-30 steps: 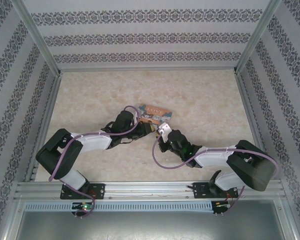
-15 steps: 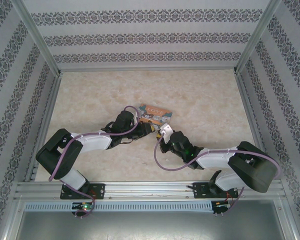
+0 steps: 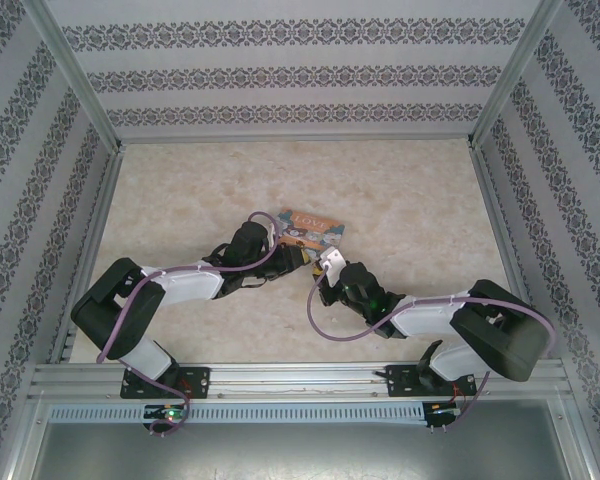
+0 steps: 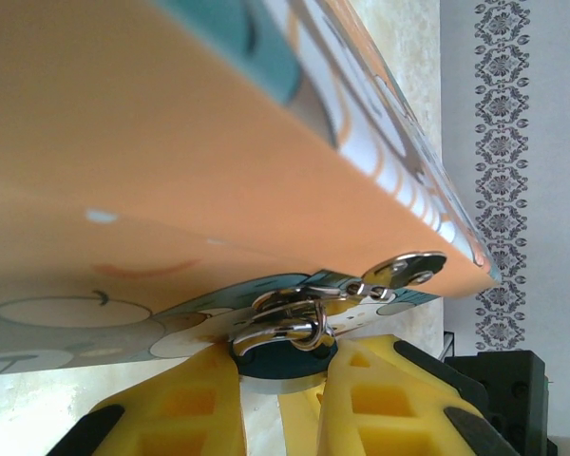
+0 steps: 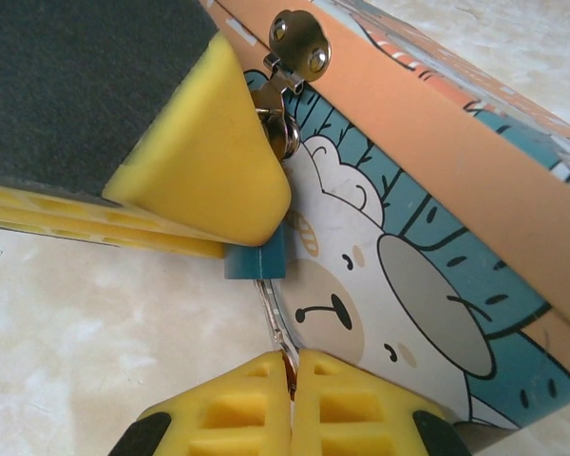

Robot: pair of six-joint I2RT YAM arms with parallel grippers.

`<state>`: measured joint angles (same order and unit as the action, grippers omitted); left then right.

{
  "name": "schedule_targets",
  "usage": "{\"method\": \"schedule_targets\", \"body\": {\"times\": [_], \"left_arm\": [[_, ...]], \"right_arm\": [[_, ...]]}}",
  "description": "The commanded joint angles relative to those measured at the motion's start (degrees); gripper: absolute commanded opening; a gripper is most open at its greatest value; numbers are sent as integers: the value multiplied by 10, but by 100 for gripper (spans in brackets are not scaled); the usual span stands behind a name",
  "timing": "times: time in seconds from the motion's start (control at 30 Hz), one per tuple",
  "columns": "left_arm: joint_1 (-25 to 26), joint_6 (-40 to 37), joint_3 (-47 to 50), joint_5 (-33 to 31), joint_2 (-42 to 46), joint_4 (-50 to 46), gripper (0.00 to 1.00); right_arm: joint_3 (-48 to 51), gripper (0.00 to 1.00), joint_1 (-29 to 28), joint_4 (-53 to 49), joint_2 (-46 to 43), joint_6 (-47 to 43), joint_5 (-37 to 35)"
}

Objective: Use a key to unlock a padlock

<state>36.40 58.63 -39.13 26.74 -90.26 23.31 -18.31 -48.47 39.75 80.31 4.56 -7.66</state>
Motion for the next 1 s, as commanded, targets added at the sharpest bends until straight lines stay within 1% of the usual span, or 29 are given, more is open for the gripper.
{"method": "schedule_targets", "body": {"times": [0.0, 0.5, 0.97], "left_arm": [[12, 2, -14, 11, 22, 20, 19], [13, 5, -15, 11, 23, 22, 19], [14, 6, -19, 13, 22, 21, 19]], "right_arm": [[-6, 0, 7, 27, 5, 11, 5], [21, 0, 18, 78, -10, 27, 14], [6, 0, 18, 96, 15, 31, 45]]}}
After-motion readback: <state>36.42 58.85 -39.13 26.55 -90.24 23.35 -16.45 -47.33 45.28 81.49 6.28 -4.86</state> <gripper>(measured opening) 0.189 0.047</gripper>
